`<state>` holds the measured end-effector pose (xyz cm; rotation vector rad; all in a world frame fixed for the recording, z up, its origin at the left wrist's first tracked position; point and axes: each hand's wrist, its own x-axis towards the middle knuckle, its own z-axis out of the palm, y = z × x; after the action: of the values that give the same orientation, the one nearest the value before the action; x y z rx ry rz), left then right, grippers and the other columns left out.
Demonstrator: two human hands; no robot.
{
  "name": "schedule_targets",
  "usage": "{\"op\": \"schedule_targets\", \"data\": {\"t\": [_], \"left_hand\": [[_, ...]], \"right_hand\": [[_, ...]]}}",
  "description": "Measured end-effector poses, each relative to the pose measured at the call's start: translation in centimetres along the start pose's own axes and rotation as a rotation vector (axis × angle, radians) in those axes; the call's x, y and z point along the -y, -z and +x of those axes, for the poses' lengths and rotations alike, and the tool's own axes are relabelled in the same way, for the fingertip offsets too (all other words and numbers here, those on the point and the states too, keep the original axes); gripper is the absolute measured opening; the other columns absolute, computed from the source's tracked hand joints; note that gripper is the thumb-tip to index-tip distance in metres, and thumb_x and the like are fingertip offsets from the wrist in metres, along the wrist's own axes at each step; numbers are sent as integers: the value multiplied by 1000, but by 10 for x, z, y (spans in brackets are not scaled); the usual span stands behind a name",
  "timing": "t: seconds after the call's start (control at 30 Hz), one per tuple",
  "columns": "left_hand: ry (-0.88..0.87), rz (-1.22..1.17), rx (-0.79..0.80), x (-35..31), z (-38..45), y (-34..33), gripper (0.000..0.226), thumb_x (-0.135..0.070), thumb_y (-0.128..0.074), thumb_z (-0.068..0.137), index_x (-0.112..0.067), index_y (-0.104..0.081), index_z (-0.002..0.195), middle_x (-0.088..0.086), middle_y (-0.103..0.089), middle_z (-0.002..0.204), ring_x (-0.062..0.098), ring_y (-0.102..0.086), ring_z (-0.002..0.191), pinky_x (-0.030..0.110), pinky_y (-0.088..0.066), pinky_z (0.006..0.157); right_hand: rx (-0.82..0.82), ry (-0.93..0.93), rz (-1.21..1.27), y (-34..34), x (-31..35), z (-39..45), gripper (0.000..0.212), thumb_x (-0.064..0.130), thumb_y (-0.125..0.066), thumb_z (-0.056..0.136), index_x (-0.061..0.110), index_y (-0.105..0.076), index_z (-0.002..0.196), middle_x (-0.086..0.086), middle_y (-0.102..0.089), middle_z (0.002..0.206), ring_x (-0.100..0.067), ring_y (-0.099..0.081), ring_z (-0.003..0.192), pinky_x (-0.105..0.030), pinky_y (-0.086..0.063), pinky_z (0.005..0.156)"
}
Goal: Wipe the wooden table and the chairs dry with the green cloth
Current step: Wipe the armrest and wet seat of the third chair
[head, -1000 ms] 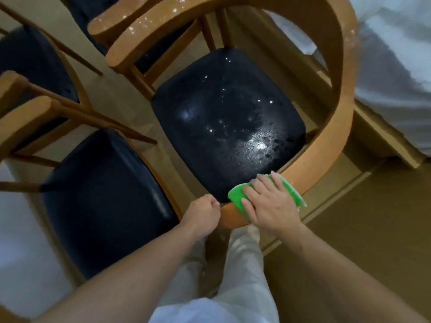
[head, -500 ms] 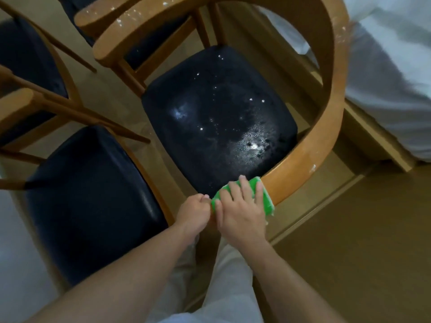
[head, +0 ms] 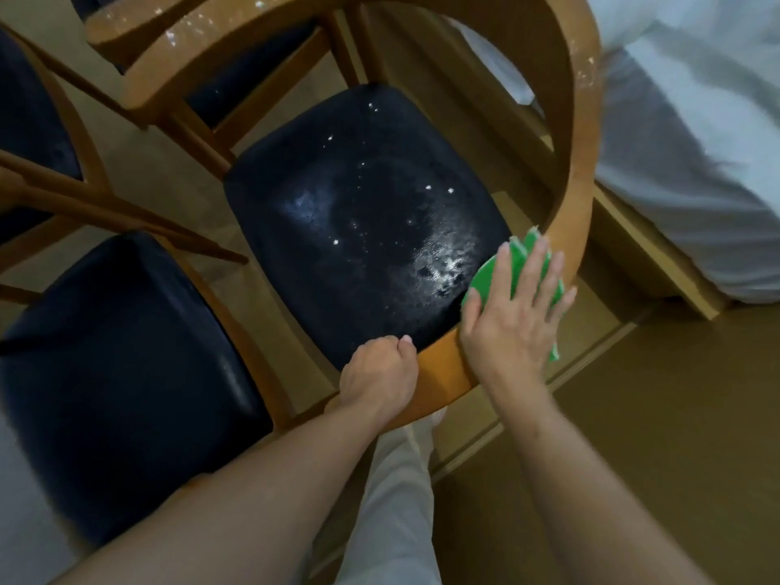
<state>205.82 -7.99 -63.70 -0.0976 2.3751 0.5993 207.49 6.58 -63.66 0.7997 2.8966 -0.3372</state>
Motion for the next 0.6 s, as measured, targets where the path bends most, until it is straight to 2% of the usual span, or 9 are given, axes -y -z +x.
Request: {"op": "schedule_targets", "data": {"t": [0.1,0.13,0.2,0.3,0.37,0.43,0.6], "left_hand": [[58,2,-24,-14,10,-10,46,-42,-28,98,-14,-65,89,7,-65,89,23,-60,84,40,-50,79],[87,6,-29,-19,13,-13,47,-44,-28,96,-15,-65,88,6,-65,89,23,-60,83,40,-50,78],[130,8,-42,-31,18,-19,50,-48,-27,93,-16,-66,89,4,-65,90,25,-60,84,39,-50,79],[131,34,-99,-44,21,-27,53,-54,-25,89,-21,-67,93,1,-65,89,26,-59,84,36,-45,74],[113,62,-138,-46,22,-30,53,-56,-24,89,-24,-66,89,-3,-62,82,22,-57,77,37,-43,71],[105,83,-167,-44,22,-32,53,-57,-23,89,-25,-64,82,-7,-60,75,17,-57,71,38,-47,72],[125,109,-211,-46,21,-33,48,-56,-23,86,-26,-55,68,-8,-56,65,16,-56,63,40,-51,68]], "right_hand": [[71,-446,405,-6,8,-24,92,56,-42,93,12,14,151,-18,18,158,-35,9,146,-48,2,116],[99,-573,582,-9,11,-24,96,54,-46,92,10,17,150,-18,17,158,-34,7,146,-43,0,116],[80,-682,791,-11,16,-18,101,45,-57,90,7,15,150,-19,2,159,-31,-6,145,-39,-11,116],[-27,-655,769,-9,5,4,101,44,-64,83,8,0,152,-16,-26,149,-31,-29,134,-41,-27,110],[-78,-585,722,-6,-11,27,96,49,-62,83,10,-8,152,-11,-34,145,-28,-36,130,-36,-29,104],[-89,-517,686,-1,-28,57,89,54,-57,85,12,-15,150,-8,-41,138,-24,-42,123,-30,-31,94],[-30,-402,660,6,-48,95,73,58,-49,89,17,-25,144,-1,-49,119,-15,-46,100,-30,-34,78]]}}
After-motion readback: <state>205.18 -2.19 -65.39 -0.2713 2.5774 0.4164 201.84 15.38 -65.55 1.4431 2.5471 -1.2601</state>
